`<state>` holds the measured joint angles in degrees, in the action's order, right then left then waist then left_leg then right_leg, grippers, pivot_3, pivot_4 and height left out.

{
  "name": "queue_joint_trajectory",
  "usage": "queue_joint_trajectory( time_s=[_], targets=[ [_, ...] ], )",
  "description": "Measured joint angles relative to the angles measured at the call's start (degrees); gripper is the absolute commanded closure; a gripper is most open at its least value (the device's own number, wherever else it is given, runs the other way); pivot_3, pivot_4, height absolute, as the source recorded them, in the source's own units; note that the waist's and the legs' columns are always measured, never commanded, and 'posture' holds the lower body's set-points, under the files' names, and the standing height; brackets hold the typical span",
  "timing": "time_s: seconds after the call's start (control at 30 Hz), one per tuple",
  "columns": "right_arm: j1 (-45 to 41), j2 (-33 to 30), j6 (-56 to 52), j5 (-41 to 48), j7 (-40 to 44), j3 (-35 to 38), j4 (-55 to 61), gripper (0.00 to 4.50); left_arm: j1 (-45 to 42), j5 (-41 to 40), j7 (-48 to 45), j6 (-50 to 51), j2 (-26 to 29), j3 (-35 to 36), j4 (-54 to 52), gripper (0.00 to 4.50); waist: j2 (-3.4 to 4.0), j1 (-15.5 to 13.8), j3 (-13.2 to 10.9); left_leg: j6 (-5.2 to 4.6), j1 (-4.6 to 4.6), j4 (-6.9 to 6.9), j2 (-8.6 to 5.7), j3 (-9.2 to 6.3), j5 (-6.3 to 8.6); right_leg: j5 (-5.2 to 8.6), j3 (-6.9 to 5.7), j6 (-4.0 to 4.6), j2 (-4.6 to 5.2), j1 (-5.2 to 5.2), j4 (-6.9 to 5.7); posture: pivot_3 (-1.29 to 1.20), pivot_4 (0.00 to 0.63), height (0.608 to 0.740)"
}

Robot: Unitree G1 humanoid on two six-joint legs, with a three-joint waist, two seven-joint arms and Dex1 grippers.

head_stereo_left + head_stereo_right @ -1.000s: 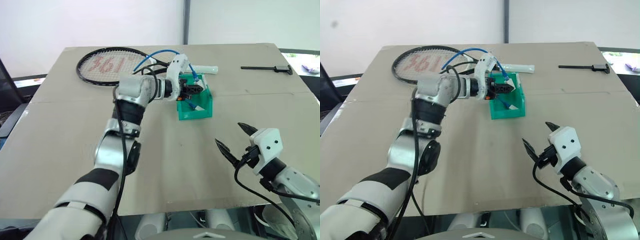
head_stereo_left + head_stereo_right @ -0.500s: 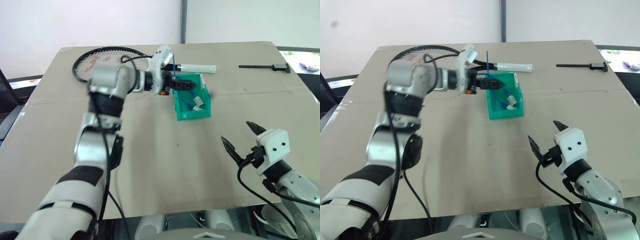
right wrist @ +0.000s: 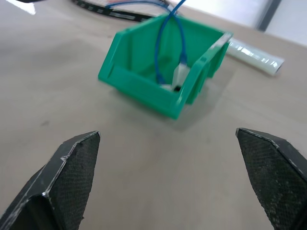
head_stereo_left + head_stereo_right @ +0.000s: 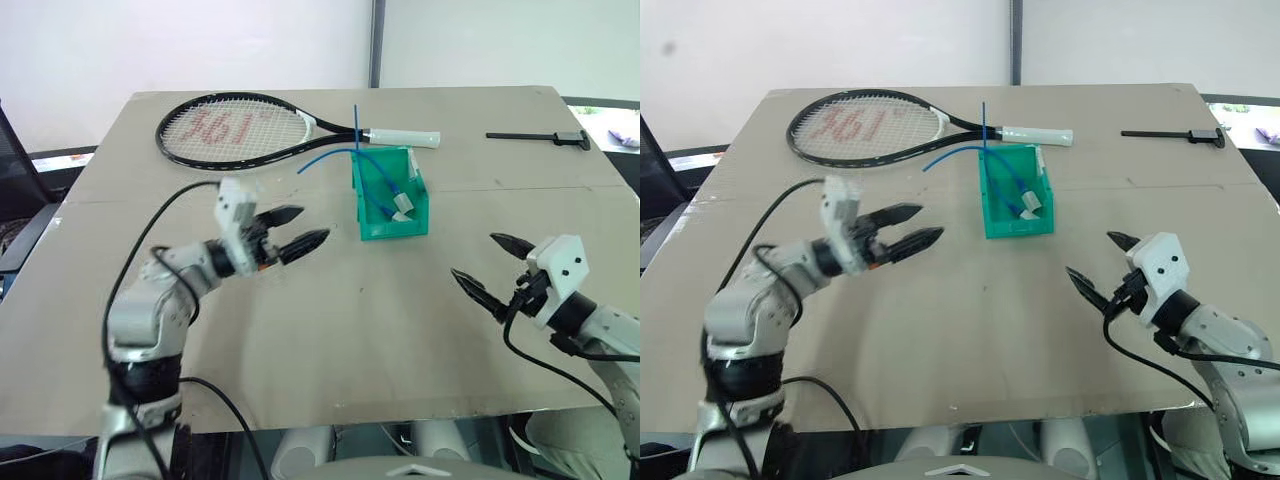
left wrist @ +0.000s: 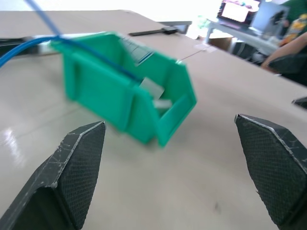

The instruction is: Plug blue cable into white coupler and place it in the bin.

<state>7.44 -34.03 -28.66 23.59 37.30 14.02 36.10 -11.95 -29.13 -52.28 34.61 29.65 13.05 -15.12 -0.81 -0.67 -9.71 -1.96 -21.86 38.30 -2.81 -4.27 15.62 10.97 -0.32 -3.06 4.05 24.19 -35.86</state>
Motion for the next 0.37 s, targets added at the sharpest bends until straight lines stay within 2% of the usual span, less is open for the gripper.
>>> queue_joint_trajectory(
  time_s=[0.1,0.37],
  targets=[
    [3.3,-2.3,1.2,1.2,3.7,2.2,-2.6,0.00,11.6,2.0,-2.3,-6.0,2.9,0.1,-2.1,0.08,0.00,-0.3,0.0,-0.03,-0.04,0.00,0.01,-0.03,0.02,0.13,0.07,0.22,0.04,-0.02,0.03,0.00,0.150,0.740],
    [11.4,-5.4,7.2,1.1,10.0,7.4,-8.1,0.00,24.0,1.9,-1.5,-11.5,4.5,5.6,-4.8,0.08,0.00,-0.2,0.0,-0.06,0.18,0.06,0.17,-0.05,0.03,0.27,-0.05,0.01,0.11,-0.28,0.04,0.00,0.150,0.740]
  ],
)
